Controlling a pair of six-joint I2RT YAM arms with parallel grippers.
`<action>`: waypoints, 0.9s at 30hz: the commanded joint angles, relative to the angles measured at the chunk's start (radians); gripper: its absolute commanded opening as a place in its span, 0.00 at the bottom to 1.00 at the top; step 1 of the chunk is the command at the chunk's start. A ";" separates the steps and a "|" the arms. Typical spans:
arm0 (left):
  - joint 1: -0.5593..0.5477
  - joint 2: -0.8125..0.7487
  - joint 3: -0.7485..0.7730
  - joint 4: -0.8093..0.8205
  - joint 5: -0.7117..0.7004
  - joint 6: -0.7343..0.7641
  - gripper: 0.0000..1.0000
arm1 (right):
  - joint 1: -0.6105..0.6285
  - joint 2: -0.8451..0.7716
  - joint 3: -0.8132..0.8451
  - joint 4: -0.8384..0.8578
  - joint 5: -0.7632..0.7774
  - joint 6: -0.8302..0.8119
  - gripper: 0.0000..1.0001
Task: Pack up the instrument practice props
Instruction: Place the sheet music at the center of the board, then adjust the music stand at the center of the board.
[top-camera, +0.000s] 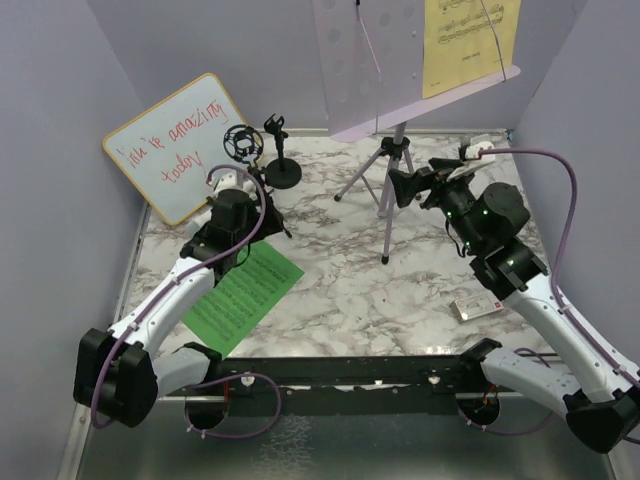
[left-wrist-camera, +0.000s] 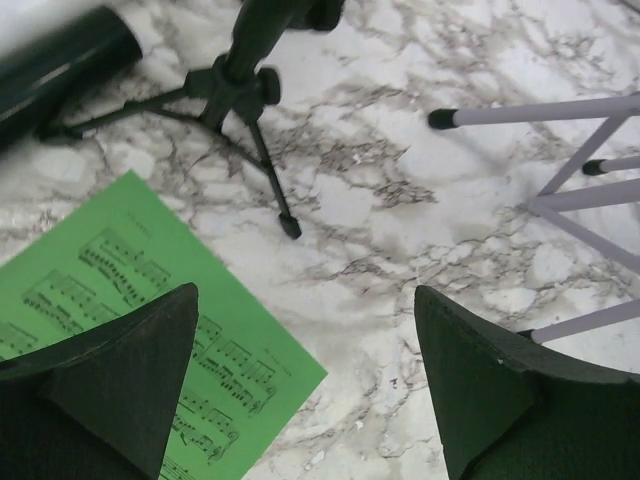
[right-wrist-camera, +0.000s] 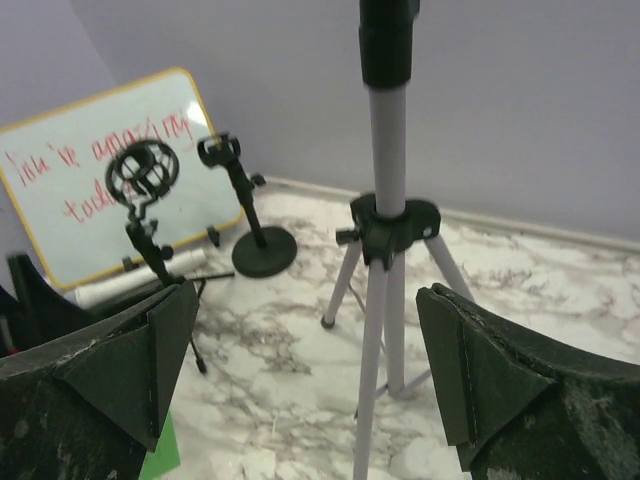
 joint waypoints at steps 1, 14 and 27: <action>0.033 0.007 0.144 -0.101 0.133 0.174 0.89 | -0.001 0.033 -0.082 0.052 -0.006 0.010 1.00; 0.061 -0.162 0.095 -0.094 0.072 0.386 0.99 | -0.232 0.252 -0.057 0.422 -0.300 0.032 0.96; 0.061 -0.168 0.081 -0.096 0.067 0.380 0.99 | -0.242 0.464 -0.034 0.763 -0.364 -0.022 0.73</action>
